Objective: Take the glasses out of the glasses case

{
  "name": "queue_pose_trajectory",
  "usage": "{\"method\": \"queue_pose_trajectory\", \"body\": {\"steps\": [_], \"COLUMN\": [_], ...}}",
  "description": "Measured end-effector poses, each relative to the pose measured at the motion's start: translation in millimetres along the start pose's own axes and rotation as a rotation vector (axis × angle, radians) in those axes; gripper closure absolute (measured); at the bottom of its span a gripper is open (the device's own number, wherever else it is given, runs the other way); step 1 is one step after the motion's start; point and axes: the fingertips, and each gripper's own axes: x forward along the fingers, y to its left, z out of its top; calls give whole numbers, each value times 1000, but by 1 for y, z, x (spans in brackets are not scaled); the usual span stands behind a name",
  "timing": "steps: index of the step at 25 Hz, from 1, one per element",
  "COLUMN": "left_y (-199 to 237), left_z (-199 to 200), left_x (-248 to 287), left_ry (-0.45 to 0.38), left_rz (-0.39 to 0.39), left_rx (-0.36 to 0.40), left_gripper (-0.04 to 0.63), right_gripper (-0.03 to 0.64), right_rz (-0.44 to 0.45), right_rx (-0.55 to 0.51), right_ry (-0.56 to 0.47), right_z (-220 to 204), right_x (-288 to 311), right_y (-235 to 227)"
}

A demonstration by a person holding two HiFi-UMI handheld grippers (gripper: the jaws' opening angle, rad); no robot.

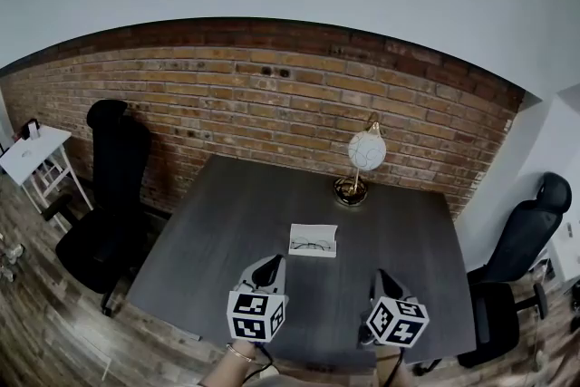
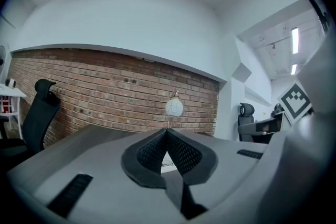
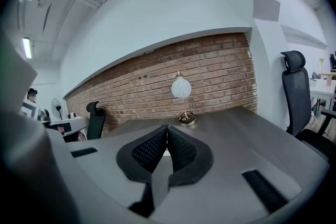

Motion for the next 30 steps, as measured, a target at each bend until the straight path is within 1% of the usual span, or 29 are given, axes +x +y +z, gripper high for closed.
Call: {"method": "queue_pose_trajectory", "body": {"steps": [4, 10, 17, 23, 30], "left_y": [20, 46, 56, 60, 62], "left_z": [4, 5, -6, -23, -35], "left_x": [23, 50, 71, 74, 71], "left_ry": [2, 14, 57, 108, 134], "left_rz": [5, 16, 29, 87, 144], "left_rx": [2, 0, -3, -15, -38], "left_gripper": [578, 578, 578, 578, 578], "right_gripper": [584, 584, 584, 584, 584], "right_rz": [10, 25, 38, 76, 148], "right_rx": [-14, -24, -57, -62, -96], "right_ry": [2, 20, 57, 117, 154], "right_z": [10, 13, 10, -1, -6], "right_x": [31, 70, 92, 109, 120], "right_y": [9, 21, 23, 15, 19]}}
